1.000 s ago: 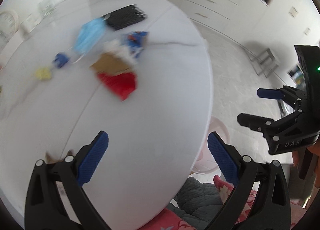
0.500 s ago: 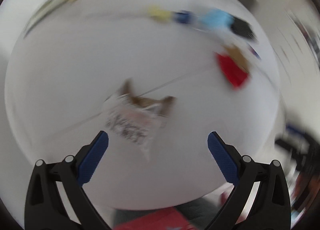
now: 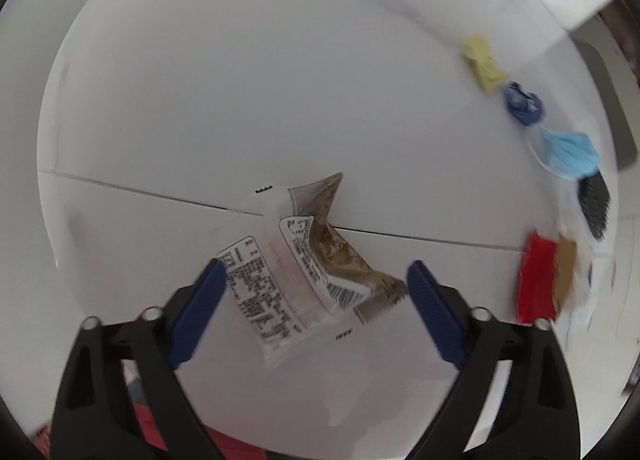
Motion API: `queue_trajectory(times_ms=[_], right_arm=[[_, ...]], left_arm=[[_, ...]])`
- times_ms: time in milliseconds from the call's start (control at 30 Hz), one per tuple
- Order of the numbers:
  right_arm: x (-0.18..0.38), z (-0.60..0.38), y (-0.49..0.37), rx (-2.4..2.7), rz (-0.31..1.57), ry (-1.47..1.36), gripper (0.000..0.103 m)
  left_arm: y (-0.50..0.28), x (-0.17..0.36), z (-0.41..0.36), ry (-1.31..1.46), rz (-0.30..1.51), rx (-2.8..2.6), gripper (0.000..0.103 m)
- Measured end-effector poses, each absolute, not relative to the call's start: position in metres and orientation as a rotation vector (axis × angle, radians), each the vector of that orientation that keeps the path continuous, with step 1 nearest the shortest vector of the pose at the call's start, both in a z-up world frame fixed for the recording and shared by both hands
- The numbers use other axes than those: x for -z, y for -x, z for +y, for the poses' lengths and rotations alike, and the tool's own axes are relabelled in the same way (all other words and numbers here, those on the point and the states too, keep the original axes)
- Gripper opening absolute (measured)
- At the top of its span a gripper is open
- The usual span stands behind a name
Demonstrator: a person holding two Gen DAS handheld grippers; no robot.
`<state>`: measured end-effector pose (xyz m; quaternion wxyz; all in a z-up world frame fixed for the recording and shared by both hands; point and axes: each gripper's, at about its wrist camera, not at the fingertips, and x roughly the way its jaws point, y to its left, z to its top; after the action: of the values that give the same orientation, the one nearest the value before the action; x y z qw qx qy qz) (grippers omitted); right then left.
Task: Collect trash
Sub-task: 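Grasp the clear snack bag with the left tool while the right tool grasps the yellow cloth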
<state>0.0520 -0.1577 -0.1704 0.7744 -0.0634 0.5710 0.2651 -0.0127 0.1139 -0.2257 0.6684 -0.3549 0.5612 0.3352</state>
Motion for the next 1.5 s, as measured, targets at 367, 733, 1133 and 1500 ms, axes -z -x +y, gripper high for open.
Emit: queue_trajectory(times_ms=[367,733,1133,1500], right_arm=[[0.171,-0.15,-0.059,-0.567,1.243,0.142,0.101],[0.167,-0.134,-0.056,-0.586,1.209,0.179,0.101],[0.146,-0.042,-0.117,-0.658,1.12,0.236,0.101],[0.199,0.119,-0.213,-0.793,1.175,0.356,0.093]], left_arm=[[0.012,0.247,0.116,0.875,1.311,-0.724,0.039],[0.002,0.229,0.1,0.723,1.297,-0.611,0.025],[-0.02,0.179,0.14,0.544,1.24,-0.396,0.025],[-0.091,0.196,0.245,0.4,1.242,-0.431,0.025]])
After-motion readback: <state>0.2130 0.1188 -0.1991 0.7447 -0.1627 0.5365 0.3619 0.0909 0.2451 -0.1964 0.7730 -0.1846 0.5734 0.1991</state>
